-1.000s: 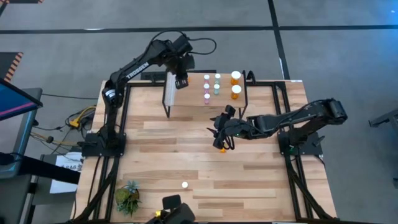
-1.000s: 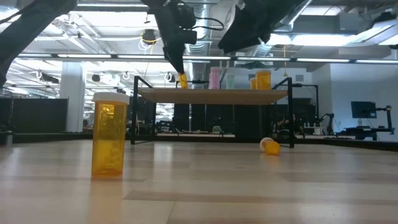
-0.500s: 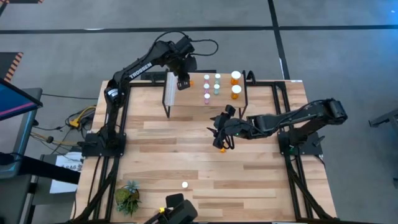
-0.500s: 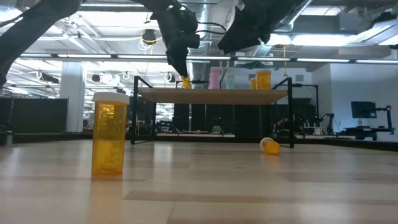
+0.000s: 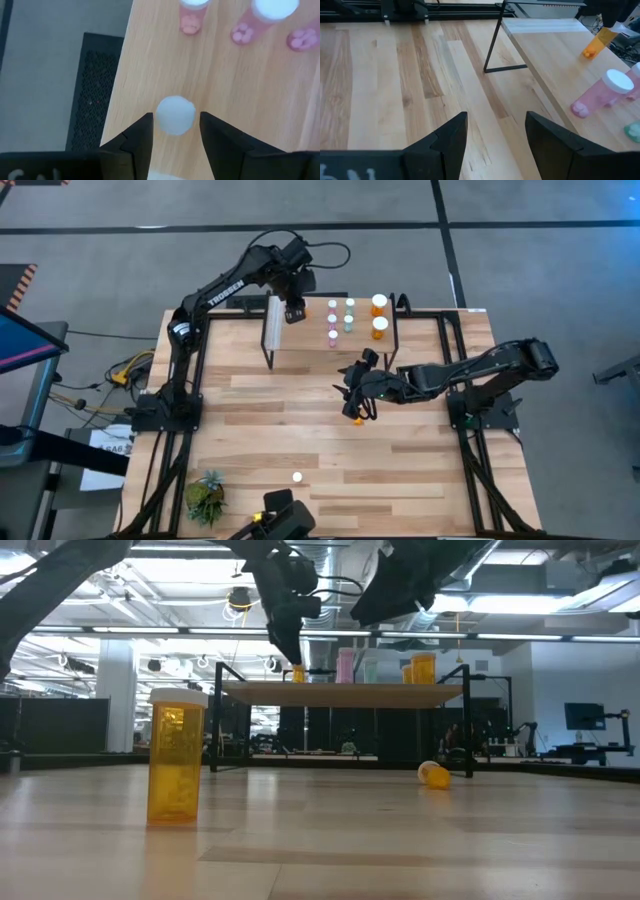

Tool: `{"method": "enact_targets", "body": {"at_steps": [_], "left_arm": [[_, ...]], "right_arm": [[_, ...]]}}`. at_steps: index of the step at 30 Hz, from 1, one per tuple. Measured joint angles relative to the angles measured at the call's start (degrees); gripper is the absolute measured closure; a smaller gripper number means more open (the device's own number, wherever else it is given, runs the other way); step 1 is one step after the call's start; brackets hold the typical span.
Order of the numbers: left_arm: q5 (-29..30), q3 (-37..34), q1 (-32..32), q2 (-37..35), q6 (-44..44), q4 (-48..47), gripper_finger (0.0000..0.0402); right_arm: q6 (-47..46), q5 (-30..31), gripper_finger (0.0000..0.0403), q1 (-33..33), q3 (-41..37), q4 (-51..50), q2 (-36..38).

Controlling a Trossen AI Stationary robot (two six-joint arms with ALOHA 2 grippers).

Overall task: Pick and place medicine bottles onto shelf by color
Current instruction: Put the middle right small orange pill bottle on the shelf, then put the top small orange pill bottle on the shelf aligned with the other small orange pill bottle

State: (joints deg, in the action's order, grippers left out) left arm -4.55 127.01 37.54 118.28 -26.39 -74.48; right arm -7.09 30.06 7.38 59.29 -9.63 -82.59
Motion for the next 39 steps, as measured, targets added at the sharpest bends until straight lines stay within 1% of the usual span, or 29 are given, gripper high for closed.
{"method": "enact_targets", "body": {"at_steps": [5, 10, 13, 18, 20, 22, 25, 28, 30, 32, 34, 36, 39], "left_arm": [[2.7, 0.0, 0.5, -1.2, -0.2, -1.9, 0.0253], [2.7, 0.0, 1.1, -4.4, -0.1, -2.4, 0.0253], [2.4, 0.0, 1.0, -7.5, 0.2, -2.4, 0.0253], [-2.1, 0.0, -0.4, -13.9, 2.3, -2.5, 0.0253], [-4.9, -0.1, -1.9, -16.5, 3.0, -2.2, 0.0253], [-6.2, -2.4, -4.0, -19.8, 3.1, 0.1, 0.0253], [-7.6, -9.8, -7.5, -25.8, 3.3, 5.5, 0.0253], [-8.9, -21.6, -11.9, -33.7, 4.3, 14.6, 0.0253], [-8.4, -31.0, -14.8, -39.7, 6.1, 23.3, 0.0253], [-6.9, -41.2, -17.6, -45.6, 8.8, 33.7, 0.0253], [-5.0, -50.5, -20.3, -50.7, 12.3, 43.9, 0.0253], [-2.6, -59.1, -23.1, -55.3, 14.7, 53.2, 0.0253], [1.0, -70.2, -27.0, -60.7, 17.3, 66.1, 0.0253]], "right_arm": [[-0.5, 0.0, 0.018, 0.1, 0.0, 0.0, 0.0], [-0.6, 0.0, 0.018, 0.2, 0.0, 0.0, 0.0], [-0.8, 0.0, 0.018, 0.4, 0.0, 0.0, 0.0], [-1.2, 0.3, 0.018, 1.9, 0.0, -1.8, 0.5], [-2.5, 2.9, 0.018, 2.9, 0.0, -3.2, 1.4], [-4.5, 6.3, 0.018, 4.0, 0.0, -6.6, 2.7], [-9.2, 10.3, 0.018, 6.0, -0.4, -9.1, 4.7], [-14.0, 10.9, 0.018, 8.1, -3.3, -9.7, 5.9], [-18.8, 10.7, 0.018, 9.1, -5.6, -9.9, 5.8], [-25.0, 10.1, 0.018, 10.0, -7.7, -10.1, 5.7], [-32.1, 8.1, 0.018, 10.4, -8.9, -11.0, 4.7], [-38.7, 5.6, 0.018, 10.5, -9.9, -12.2, 4.0], [-47.2, 2.0, 0.018, 10.1, -10.0, -12.2, 1.5]]}}
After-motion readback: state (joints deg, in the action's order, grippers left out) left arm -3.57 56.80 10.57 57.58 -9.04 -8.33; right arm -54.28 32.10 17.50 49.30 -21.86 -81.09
